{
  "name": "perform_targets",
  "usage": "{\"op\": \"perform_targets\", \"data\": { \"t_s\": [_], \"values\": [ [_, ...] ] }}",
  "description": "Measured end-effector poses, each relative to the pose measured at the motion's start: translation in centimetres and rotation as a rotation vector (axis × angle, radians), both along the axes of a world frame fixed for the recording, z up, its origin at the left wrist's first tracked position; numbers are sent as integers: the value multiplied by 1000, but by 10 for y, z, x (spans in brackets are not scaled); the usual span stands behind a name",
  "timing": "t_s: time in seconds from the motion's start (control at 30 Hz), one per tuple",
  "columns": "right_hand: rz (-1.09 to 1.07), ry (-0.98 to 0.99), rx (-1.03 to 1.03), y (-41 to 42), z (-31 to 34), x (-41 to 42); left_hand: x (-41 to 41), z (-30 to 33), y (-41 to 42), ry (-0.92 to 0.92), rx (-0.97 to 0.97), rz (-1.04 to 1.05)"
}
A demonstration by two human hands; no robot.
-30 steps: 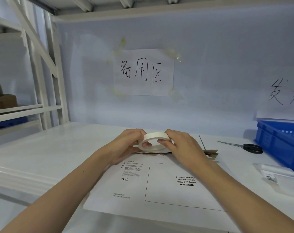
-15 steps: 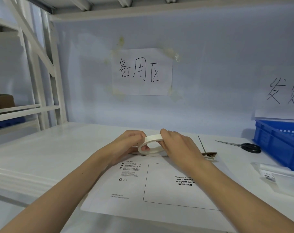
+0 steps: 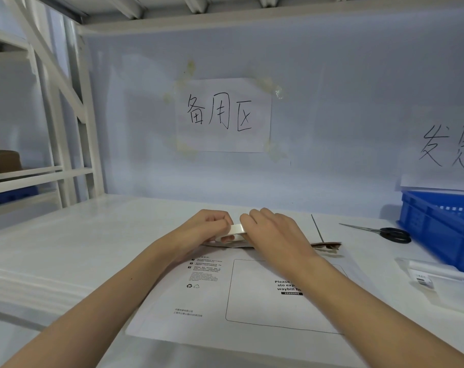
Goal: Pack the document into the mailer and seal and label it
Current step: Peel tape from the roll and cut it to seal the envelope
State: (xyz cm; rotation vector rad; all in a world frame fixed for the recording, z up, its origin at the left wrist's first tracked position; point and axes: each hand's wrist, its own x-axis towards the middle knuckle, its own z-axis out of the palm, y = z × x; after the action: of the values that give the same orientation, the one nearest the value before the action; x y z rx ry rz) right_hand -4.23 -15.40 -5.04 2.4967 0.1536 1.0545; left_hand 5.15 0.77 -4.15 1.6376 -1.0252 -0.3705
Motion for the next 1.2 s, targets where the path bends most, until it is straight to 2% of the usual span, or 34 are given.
{"op": "perform_targets", "data": {
  "t_s": [0.3,0.47,0.53,0.6,0.67,0.83,0.9,1.07,1.2],
  "values": [
    [-16,0,20,-1,-1,1,-1,0,-2,-3,-17,8],
    [88,-23,103,1,-2,2,4,-4,-3,-6,-4,25],
    [142,33,237,-1,-2,2,4,-2,-2,15,-41,31],
    [175,154,522,-5,3,1,4,-1,0,80,-87,19],
    [214,193,749,-11,4,1,5,1,2,169,-140,1],
    [225,240,1028,-22,4,4,4,5,3,341,-217,-76],
    [218,251,1019,-19,4,3,2,4,2,355,-207,-96],
    [100,192,701,-11,9,-6,1,0,-1,263,-165,-61],
    [92,158,602,-3,13,-9,4,-2,-1,219,-160,-85]
  ]
}}
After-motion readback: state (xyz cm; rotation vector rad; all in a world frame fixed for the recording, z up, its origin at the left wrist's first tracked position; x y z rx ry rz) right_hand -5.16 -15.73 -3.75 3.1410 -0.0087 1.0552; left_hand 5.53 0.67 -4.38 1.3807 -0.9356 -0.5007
